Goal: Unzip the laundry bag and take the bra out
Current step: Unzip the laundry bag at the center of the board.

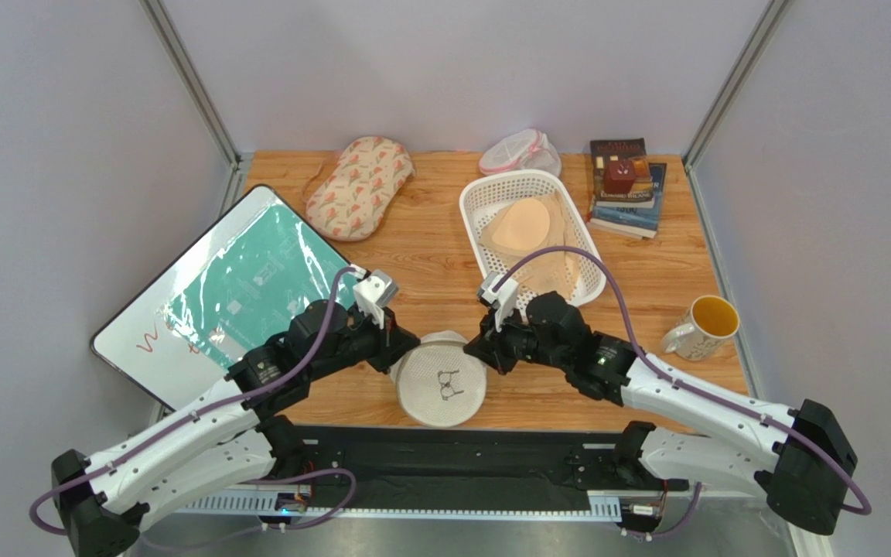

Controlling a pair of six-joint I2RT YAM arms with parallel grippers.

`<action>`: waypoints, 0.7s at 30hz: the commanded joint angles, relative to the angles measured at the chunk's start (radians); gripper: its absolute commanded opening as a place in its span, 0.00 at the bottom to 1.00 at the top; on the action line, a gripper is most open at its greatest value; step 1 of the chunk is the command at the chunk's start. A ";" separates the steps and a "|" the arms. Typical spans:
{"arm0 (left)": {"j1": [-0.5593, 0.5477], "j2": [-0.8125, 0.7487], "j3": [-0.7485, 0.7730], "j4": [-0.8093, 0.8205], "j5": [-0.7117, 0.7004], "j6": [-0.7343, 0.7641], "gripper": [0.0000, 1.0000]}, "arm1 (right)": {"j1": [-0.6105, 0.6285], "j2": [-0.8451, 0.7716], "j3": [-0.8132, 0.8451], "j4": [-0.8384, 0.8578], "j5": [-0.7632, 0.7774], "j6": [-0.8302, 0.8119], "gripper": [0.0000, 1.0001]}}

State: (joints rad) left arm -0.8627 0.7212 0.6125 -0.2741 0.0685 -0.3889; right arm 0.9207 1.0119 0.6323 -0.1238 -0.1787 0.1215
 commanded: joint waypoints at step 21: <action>0.001 -0.057 0.007 -0.063 -0.027 0.019 0.00 | -0.005 -0.079 -0.017 -0.080 0.145 0.047 0.47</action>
State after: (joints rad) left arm -0.8627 0.6659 0.6006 -0.3130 0.0399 -0.3954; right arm 0.9226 0.9554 0.6025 -0.1356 -0.0708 0.2012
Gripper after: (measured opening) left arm 0.039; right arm 0.235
